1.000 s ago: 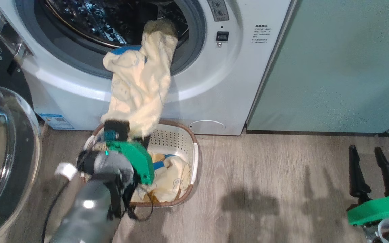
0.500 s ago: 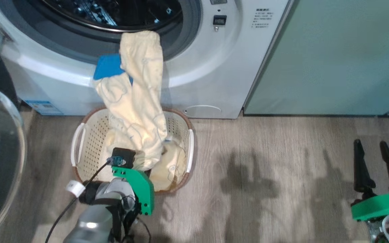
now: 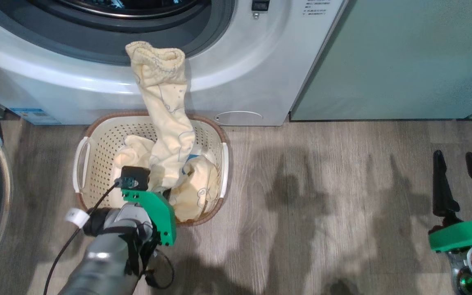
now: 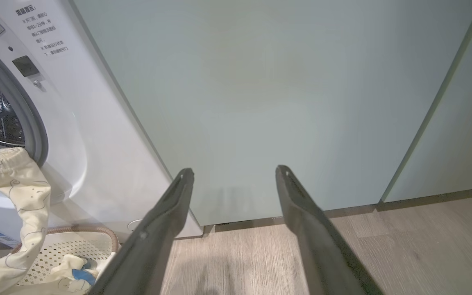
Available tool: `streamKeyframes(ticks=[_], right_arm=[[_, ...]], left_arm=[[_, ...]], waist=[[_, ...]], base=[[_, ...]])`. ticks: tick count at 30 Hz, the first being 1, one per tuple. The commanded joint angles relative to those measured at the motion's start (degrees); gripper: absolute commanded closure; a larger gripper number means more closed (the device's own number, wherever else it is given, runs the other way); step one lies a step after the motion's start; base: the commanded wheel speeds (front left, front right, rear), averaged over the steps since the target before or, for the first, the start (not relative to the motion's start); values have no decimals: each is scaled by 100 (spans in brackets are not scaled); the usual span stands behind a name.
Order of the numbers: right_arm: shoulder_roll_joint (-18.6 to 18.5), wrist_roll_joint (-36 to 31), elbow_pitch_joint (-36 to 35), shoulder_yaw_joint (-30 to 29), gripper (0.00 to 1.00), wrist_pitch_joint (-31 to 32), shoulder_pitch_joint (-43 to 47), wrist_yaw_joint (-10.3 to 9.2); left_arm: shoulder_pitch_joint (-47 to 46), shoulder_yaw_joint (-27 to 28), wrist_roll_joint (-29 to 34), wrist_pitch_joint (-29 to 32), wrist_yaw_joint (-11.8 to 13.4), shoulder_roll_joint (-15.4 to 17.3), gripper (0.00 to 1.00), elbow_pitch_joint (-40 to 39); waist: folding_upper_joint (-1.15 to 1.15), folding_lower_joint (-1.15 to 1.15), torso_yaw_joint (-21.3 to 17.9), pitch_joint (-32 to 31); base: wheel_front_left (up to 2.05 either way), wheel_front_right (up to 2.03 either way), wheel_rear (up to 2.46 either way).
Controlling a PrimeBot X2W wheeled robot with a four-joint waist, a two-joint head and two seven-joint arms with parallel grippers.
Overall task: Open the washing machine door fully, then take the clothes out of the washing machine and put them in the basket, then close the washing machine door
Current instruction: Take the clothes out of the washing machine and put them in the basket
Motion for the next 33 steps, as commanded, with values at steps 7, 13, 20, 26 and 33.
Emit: streamKeyframes(ticks=[7,13,20,26,33], right_arm=[[-38,-29,-145,112,0,-55,-156,21],[-112,-12,-158,109,0,-55,-168,21],[-102,-25,-156,99,0,-55,-161,21],[-88,-29,-190,119,0,-55,-225,21],[-95,-44,-267,114,0,-55,-336,21]], left_arm=[[92,85,-119,645,40,207,100,185],[186,102,-209,1085,119,318,100,218],[95,167,-279,674,160,424,100,222],[-252,173,-286,419,214,511,100,224],[-665,156,-292,401,263,635,29,227]], waist=[[0,-1,-31,48],[0,-1,-79,88],[0,-1,-107,101],[0,-1,-119,249],[0,-1,-179,601]], base=[[0,0,0],[0,0,0],[0,0,0],[0,0,0],[0,0,0]])
